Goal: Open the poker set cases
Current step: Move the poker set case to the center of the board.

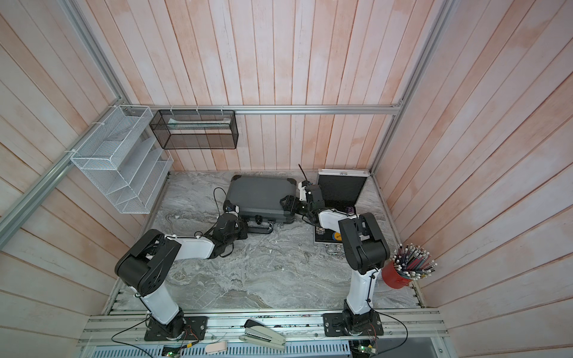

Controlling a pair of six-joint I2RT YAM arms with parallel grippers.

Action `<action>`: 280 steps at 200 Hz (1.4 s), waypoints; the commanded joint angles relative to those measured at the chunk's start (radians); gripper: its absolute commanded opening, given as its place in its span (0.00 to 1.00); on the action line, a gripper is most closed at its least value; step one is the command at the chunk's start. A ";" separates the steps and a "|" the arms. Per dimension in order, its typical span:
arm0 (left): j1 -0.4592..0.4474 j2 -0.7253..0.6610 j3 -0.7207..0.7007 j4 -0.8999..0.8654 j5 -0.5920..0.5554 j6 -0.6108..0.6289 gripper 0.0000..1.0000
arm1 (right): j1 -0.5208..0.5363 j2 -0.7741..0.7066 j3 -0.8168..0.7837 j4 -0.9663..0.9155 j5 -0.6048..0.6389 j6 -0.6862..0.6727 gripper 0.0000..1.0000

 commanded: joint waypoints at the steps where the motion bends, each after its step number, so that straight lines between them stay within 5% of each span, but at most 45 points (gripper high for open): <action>1: -0.026 -0.025 -0.066 -0.054 0.037 -0.172 0.00 | 0.032 -0.018 -0.019 -0.041 -0.025 -0.039 0.93; 105: -0.105 -0.170 -0.274 -0.019 -0.036 -0.333 0.00 | 0.088 -0.083 -0.123 0.003 -0.026 -0.028 0.93; 130: -0.106 -0.195 -0.305 -0.015 -0.060 -0.354 0.07 | 0.082 -0.108 -0.153 0.017 0.013 -0.024 0.95; 154: -0.107 -0.208 -0.279 -0.057 -0.084 -0.335 0.20 | 0.064 -0.135 -0.166 0.015 0.033 -0.028 0.99; 232: -0.133 -0.370 -0.293 -0.135 -0.224 -0.348 0.89 | 0.005 -0.384 -0.438 0.166 0.082 -0.024 0.99; 251: -0.140 -0.425 -0.310 -0.113 -0.244 -0.324 1.00 | 0.014 -0.446 -0.523 0.235 0.054 -0.015 0.99; 280: -0.143 -0.492 -0.314 -0.100 -0.259 -0.285 1.00 | 0.074 -0.526 -0.641 0.326 0.083 0.023 0.98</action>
